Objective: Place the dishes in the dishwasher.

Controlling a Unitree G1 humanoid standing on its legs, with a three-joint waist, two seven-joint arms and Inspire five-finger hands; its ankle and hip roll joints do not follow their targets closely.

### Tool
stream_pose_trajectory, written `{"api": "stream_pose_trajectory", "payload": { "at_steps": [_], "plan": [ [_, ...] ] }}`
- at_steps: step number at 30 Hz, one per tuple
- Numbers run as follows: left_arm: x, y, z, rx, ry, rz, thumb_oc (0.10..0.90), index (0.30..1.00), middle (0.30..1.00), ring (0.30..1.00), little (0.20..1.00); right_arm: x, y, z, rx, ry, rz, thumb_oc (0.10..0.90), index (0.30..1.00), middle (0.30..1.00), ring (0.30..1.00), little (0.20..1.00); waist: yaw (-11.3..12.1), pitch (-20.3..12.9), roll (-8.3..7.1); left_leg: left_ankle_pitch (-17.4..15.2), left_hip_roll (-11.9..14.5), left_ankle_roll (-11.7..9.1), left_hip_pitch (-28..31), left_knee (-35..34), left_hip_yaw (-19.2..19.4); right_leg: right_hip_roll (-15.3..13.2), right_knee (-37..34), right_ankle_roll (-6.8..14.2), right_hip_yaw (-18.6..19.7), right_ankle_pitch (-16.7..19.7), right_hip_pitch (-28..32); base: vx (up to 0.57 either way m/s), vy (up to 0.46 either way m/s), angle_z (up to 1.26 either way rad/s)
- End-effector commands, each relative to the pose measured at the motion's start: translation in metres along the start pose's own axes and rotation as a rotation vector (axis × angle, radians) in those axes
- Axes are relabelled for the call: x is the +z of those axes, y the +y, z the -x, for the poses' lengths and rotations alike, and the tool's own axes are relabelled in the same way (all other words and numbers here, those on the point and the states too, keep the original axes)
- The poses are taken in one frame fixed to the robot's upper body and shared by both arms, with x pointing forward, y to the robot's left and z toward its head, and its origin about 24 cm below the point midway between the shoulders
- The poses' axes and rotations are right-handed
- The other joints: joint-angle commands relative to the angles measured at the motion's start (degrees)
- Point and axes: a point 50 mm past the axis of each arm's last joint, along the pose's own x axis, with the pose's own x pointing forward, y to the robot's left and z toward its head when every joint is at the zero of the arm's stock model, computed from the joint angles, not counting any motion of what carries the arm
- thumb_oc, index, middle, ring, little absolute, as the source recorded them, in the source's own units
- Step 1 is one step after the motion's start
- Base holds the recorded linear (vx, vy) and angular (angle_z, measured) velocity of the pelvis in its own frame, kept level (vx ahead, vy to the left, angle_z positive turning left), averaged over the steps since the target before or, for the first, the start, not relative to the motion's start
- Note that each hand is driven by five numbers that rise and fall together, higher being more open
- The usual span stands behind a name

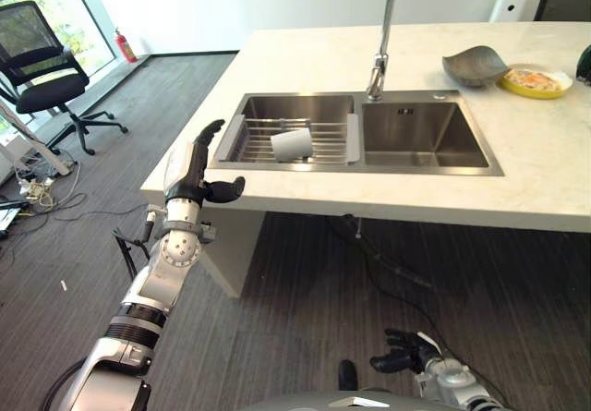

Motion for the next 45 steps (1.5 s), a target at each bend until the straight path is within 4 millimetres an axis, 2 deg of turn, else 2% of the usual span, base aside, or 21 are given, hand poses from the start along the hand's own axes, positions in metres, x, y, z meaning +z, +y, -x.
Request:
{"api": "stream_pose_trajectory", "payload": {
  "at_steps": [1,2,4,5,6,7,8,9,11,12,14,17,20,23,25,30,37,45],
  "plan": [
    [0.054,0.054,-0.039,0.126,-0.258,-0.114,0.8,0.9,0.9,0.9,0.9,0.018,-0.013,-0.001,-0.025,-0.074,-0.015,0.8,0.9,0.9,0.9,0.9,0.26,2.34,-1.67,2.12,-3.66,1.99,-8.43,4.57,0.26,-4.91,0.52,8.24,1.05,-7.72,4.6,0.12,-0.141,0.08],
    [0.062,0.053,-0.042,0.114,-0.284,-0.131,0.8,0.9,0.9,0.9,0.9,0.014,-0.013,-0.001,-0.023,-0.056,-0.002,0.8,0.9,0.9,0.9,0.9,0.24,2.42,-1.43,2.55,-3.09,2.49,-10.02,3.4,1.47,-4.74,0.52,8.1,0.81,-8.34,5.16,0.17,-0.091,0.03],
    [0.074,0.046,-0.049,0.071,-0.319,-0.121,0.8,0.9,0.9,0.9,0.9,0.008,-0.014,0.0,-0.029,-0.029,-0.005,0.8,0.9,0.9,0.9,0.9,0.41,2.17,-0.66,1.34,-2.95,3.78,-11.45,-2.88,3.48,-4.14,0.52,8.17,0.74,-9.22,6.02,0.23,-0.016,0.09],
    [0.078,0.04,-0.05,0.045,-0.325,-0.103,0.8,0.9,0.9,0.9,0.9,0.001,-0.015,0.001,-0.041,-0.003,-0.022,0.8,0.9,0.9,0.9,0.9,0.36,1.67,0.0,-0.5,-2.34,5.23,-10.37,-11.02,5.47,-3.74,0.52,8.69,0.89,-9.84,6.25,0.31,0.084,0.17],
    [0.081,0.035,-0.054,0.021,-0.326,-0.124,0.8,0.9,0.9,0.9,0.9,-0.004,-0.019,0.002,-0.055,0.016,-0.039,0.8,0.9,0.9,0.9,0.9,0.4,1.29,1.12,1.55,-1.32,6.0,-9.98,-19.69,7.14,-2.82,0.52,9.19,1.2,-10.35,6.78,0.24,0.085,0.1],
    [0.081,0.035,-0.054,0.021,-0.326,-0.124,0.8,0.9,0.9,0.9,0.9,-0.004,-0.019,0.002,-0.055,0.016,-0.039,0.8,0.9,0.9,0.9,0.9,0.4,1.29,1.12,1.55,-1.32,6.0,-9.98,-19.69,7.14,-2.82,0.52,9.19,1.2,-10.35,6.78,0.21,0.079,-0.07],
    [0.085,0.032,-0.057,0.001,-0.331,-0.152,0.8,0.9,0.9,0.9,0.9,-0.011,-0.018,0.004,-0.044,0.032,-0.029,0.8,0.9,0.9,0.9,0.9,0.47,1.0,1.9,2.62,-1.25,6.42,-9.56,-24.25,6.91,-2.21,0.52,9.44,1.15,-10.6,7.22,0.19,0.053,-0.04],
    [0.088,0.031,-0.056,-0.021,-0.351,-0.173,0.8,0.9,0.9,0.9,0.9,-0.015,-0.01,0.004,-0.033,0.038,-0.049,0.8,0.9,0.9,0.9,0.9,0.02,0.28,2.33,2.1,-1.8,7.12,-5.75,-26.79,6.03,-2.2,0.52,9.77,0.76,-11.1,7.5,0.19,0.053,-0.09],
    [0.088,0.031,-0.055,-0.021,-0.35,-0.172,0.8,0.9,0.9,0.9,0.9,-0.015,-0.01,0.004,-0.034,0.038,-0.048,0.8,0.9,0.9,0.9,0.9,0.02,0.28,2.38,2.34,-1.77,7.13,-5.46,-27.27,6.05,-2.17,0.52,9.77,0.78,-11.1,7.55,0.11,0.029,-0.55],
    [0.086,0.021,-0.061,-0.107,-0.31,-0.146,0.8,0.9,0.9,0.9,0.9,-0.015,-0.011,0.004,-0.053,0.035,-0.11,0.8,0.9,0.9,0.9,0.9,-1.09,-1.72,2.57,2.68,-1.32,6.72,-4.15,-29.33,7.7,-2.05,0.52,9.94,0.81,-10.34,7.37,0.2,0.037,-0.75],
    [0.075,0.01,-0.064,-0.165,-0.242,-0.117,0.8,0.9,0.9,0.9,0.9,-0.026,-0.006,0.006,-0.043,0.078,-0.096,0.8,0.9,0.9,0.9,0.9,-1.72,-2.79,2.32,1.55,-1.35,6.84,-3.1,-29.33,7.78,-2.2,0.52,10.06,0.59,-11.0,7.86,0.18,0.028,-0.38],
    [0.064,0.01,-0.066,-0.209,-0.191,-0.178,0.8,0.9,0.9,0.9,0.9,-0.039,0.006,0.008,-0.013,0.124,-0.077,0.8,0.9,0.9,0.9,0.9,-1.93,-3.14,2.03,1.73,-0.8,7.05,-2.8,-29.33,8.36,-2.35,0.52,10.09,0.65,-10.65,7.42,0.03,0.022,-0.38],
    [0.049,0.004,-0.07,-0.26,-0.107,-0.224,0.8,0.9,0.9,0.9,0.9,-0.045,0.008,0.009,-0.008,0.158,-0.074,0.8,0.9,0.9,0.9,0.9,-2.04,-3.32,1.76,1.35,-1.17,7.58,-2.19,-29.33,8.54,-2.46,0.52,10.2,1.05,-10.61,7.62,0.02,0.015,-0.25],
    [0.047,0.006,-0.071,-0.265,-0.101,-0.251,0.8,0.9,0.9,0.9,0.9,-0.051,0.009,0.011,-0.003,0.176,-0.071,0.8,0.9,0.9,0.9,0.9,-2.05,-3.39,1.65,1.09,-1.34,7.75,-1.99,-29.33,8.6,-2.57,0.52,10.3,1.03,-10.67,7.64,0.02,0.006,0.02],
    [0.03,0.016,-0.069,-0.262,-0.039,-0.28,0.8,0.9,0.9,0.9,0.9,-0.063,0.006,0.016,-0.023,0.215,-0.08,0.8,0.9,0.9,0.9,0.9,-2.07,-3.63,1.59,-0.13,-1.61,8.22,-1.13,-29.33,8.83,-2.91,0.52,10.59,1.42,-11.31,8.16,0.05,0.017,0.02],
    [0.019,0.022,-0.068,-0.27,0.011,-0.315,0.8,0.9,0.9,0.9,0.9,-0.071,0.005,0.019,-0.025,0.251,-0.077,0.8,0.9,0.9,0.9,0.9,-2.2,-3.78,1.61,-0.1,-1.73,8.47,-0.89,-29.33,9.01,-3.04,0.52,10.65,1.45,-10.9,8.15,0.01,0.009,-0.07],
    [0.008,0.013,-0.068,-0.309,0.077,-0.35,0.8,0.9,0.9,0.9,0.9,-0.071,0.011,0.019,-0.003,0.255,-0.067,0.8,0.9,0.9,0.9,0.9,-2.34,-3.96,1.58,-0.51,-1.68,8.6,-0.16,-29.33,9.24,-3.0,0.52,10.58,1.45,-11.2,8.77,0.01,0.004,0.0],
    [0.002,-0.009,-0.068,-0.383,0.124,-0.401,0.8,0.9,0.9,0.9,0.9,-0.061,0.016,0.014,0.033,0.224,-0.018,0.8,0.9,0.9,0.9,0.9,-2.84,-3.95,1.54,-0.73,-1.55,8.64,0.3,-29.33,9.73,-2.76,0.52,10.51,1.73,-11.32,8.83,0.0,0.0,0.0]
  ]
}}
